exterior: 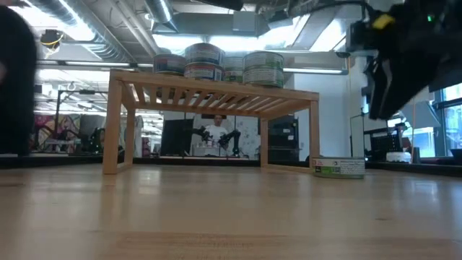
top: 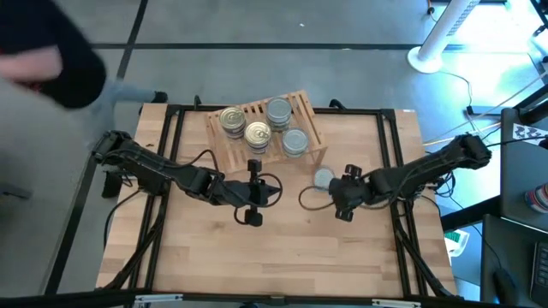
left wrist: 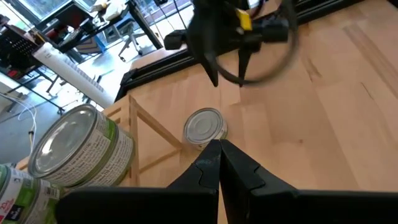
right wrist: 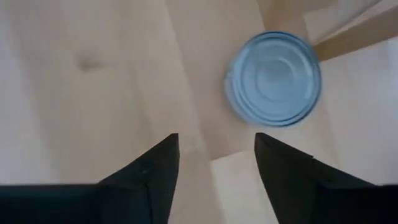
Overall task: Stack canned seafood by type on shelf
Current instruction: Stack the green tuna can on top of the green tuna can on the shelf
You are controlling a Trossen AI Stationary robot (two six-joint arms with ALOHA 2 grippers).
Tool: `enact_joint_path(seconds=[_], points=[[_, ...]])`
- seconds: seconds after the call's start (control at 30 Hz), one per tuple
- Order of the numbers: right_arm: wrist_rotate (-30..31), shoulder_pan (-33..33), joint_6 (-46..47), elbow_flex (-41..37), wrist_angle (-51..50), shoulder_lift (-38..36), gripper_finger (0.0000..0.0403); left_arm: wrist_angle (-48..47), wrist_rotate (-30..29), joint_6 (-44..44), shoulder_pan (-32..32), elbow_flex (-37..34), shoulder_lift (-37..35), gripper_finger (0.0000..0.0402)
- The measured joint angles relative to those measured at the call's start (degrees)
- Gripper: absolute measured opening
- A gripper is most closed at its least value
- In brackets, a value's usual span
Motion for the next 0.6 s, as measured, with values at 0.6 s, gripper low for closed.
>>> enact_joint_path(seconds=[0.6], points=[[10.6, 1.9, -10.0, -1.4, 4.0, 17.2, 0.0135, 0.4, 0.0, -0.2, 0.0, 0.0, 0.0, 0.0001]])
